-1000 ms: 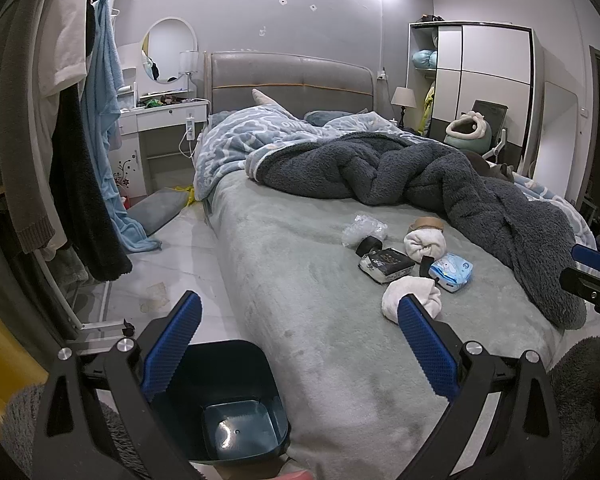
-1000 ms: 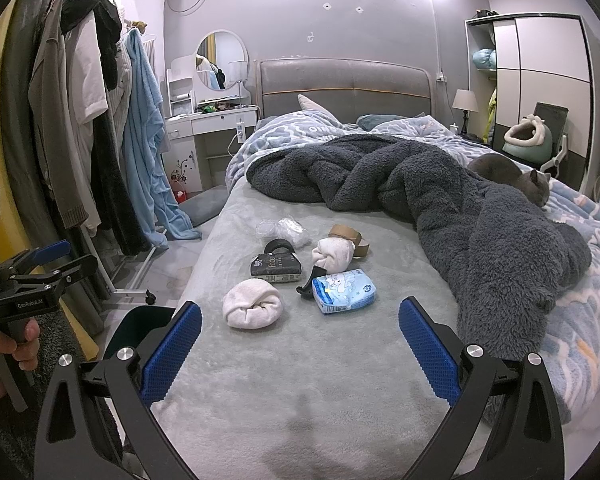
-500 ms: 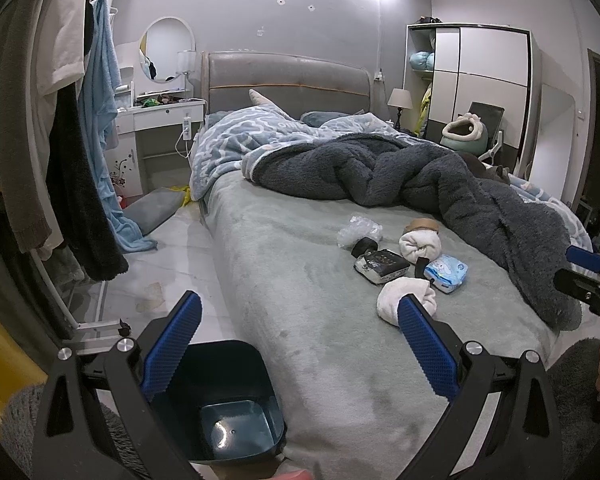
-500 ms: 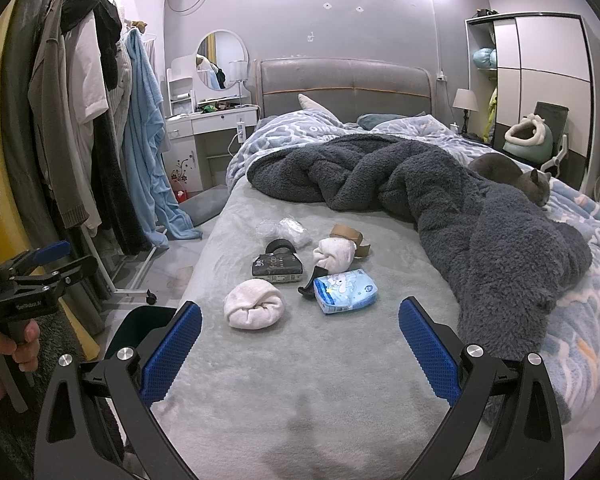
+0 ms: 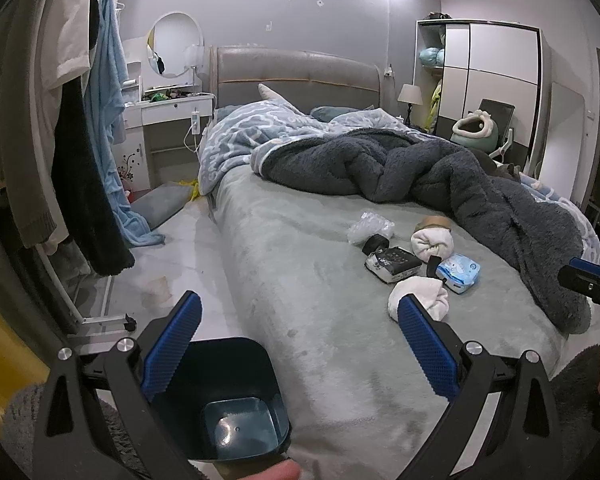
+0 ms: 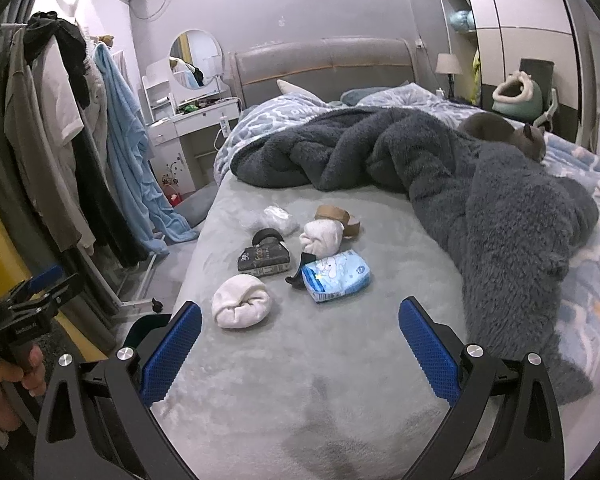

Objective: Collect trash
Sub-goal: 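Reach the left tool to the white towel ball while the right tool approaches the wipe pack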

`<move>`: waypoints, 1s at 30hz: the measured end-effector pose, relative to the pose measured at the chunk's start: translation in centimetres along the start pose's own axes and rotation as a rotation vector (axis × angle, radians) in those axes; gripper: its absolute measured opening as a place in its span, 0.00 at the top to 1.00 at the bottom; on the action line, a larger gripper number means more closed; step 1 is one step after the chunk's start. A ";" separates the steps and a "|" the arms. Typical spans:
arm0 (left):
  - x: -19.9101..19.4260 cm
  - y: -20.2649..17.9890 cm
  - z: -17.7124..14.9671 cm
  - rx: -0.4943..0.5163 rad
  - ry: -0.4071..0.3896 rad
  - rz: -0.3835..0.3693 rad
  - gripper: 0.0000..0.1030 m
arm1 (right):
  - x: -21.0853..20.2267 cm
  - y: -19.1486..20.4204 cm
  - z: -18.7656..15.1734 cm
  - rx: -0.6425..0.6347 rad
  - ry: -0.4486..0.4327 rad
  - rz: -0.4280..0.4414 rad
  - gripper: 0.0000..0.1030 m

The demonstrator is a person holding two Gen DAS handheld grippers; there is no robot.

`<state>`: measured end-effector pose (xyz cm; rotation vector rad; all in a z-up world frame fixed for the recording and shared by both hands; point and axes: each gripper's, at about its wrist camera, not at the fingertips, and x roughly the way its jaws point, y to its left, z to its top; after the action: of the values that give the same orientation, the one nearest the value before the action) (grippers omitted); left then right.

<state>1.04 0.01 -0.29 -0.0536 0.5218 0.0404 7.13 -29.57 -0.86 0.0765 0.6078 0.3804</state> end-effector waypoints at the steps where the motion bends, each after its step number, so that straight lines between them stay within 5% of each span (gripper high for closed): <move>1: 0.1 0.0 0.0 0.000 0.003 0.001 0.03 | 0.1 0.2 0.0 -0.007 0.004 0.002 0.03; 18: 1.8 -1.2 -0.7 0.046 0.052 -0.046 0.03 | 1.3 3.2 -0.1 -0.169 0.032 0.055 0.03; 30: 4.2 -3.4 -0.1 0.082 0.088 -0.180 0.04 | 2.2 1.2 0.2 -0.147 0.036 0.112 0.03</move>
<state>4.85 -3.33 -2.34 -0.0224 0.6038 -0.1602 8.50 -27.62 -1.65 -0.0372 0.6113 0.5348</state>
